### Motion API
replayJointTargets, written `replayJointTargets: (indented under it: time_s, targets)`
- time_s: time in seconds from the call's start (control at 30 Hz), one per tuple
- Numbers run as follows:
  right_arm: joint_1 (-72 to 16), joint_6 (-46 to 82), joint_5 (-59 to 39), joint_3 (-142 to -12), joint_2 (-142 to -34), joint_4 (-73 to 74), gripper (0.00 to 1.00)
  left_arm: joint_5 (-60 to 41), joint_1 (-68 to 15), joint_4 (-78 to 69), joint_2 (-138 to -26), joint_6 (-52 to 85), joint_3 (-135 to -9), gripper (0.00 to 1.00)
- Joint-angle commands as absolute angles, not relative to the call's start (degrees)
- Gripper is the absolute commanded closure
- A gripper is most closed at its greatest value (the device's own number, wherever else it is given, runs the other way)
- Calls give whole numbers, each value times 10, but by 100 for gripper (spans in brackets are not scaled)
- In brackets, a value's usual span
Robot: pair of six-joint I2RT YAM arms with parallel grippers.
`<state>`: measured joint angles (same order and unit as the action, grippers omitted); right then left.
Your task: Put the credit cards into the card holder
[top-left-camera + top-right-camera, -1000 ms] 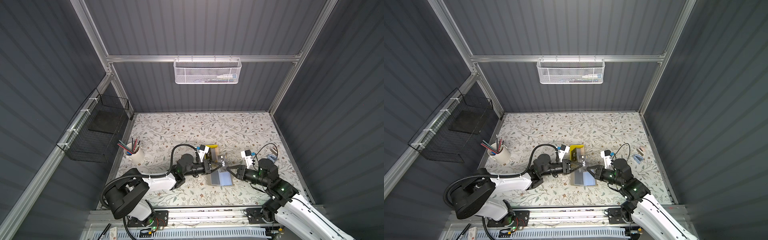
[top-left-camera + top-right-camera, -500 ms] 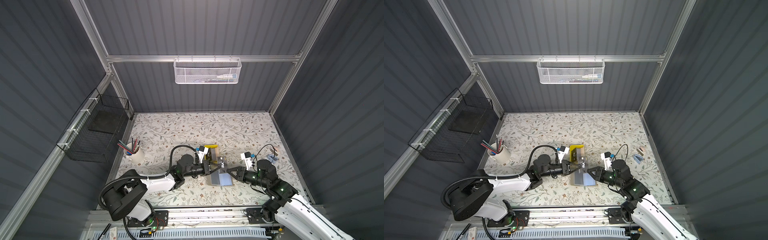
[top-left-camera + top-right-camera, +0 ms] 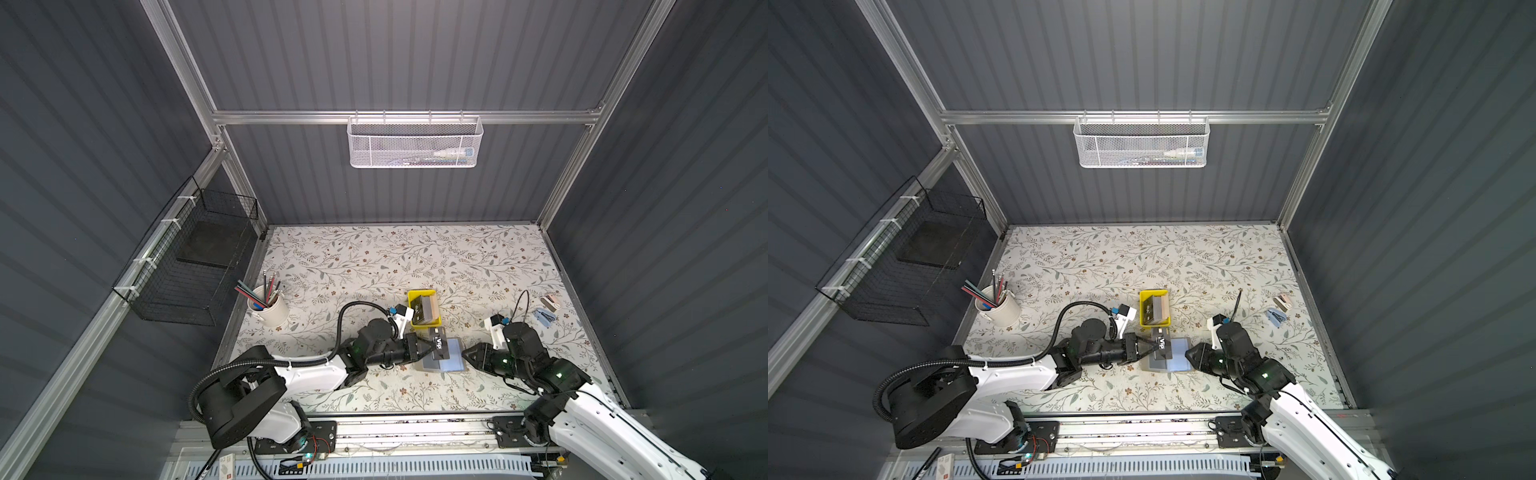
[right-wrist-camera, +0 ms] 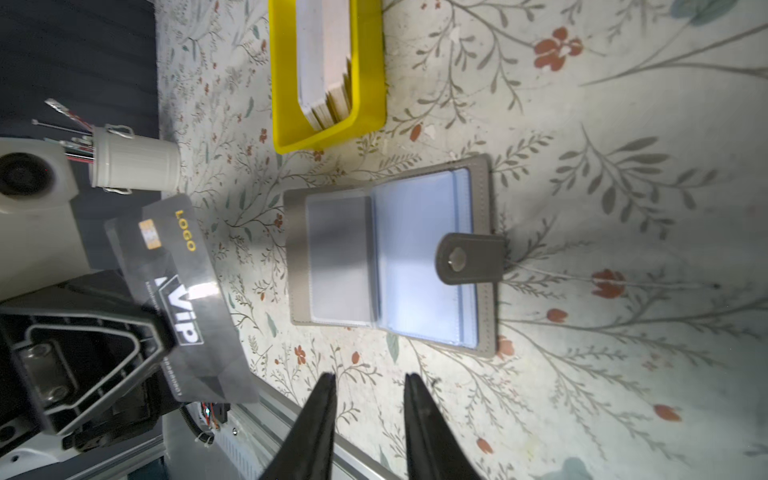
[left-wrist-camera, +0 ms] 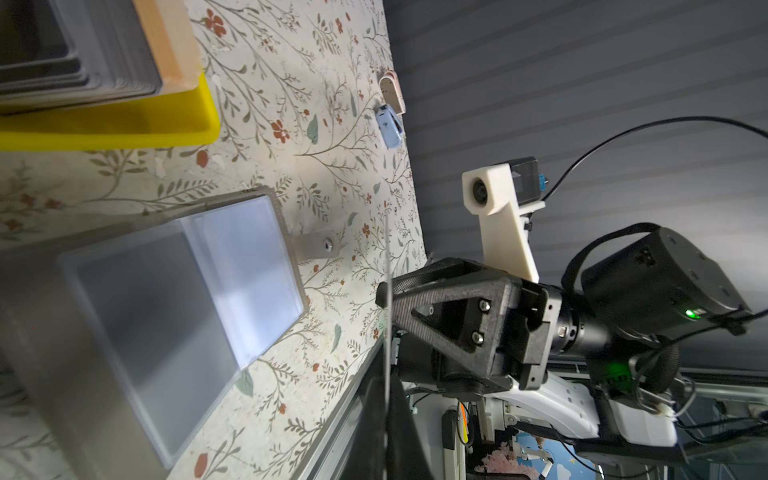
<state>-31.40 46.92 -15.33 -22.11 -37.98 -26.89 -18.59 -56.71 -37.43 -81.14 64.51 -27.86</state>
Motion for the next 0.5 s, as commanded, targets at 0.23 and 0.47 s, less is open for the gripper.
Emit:
replayJointTargets:
  time_s: [0.23, 0.47]
  targets:
    - [-316, 444, -105, -217, -468, -278, 74, -132, -577, -295, -861, 622, -310, 98]
    - [-316, 440, -103, -218, -525, -243, 78, -128, -578, -290, -891, 641, -322, 99]
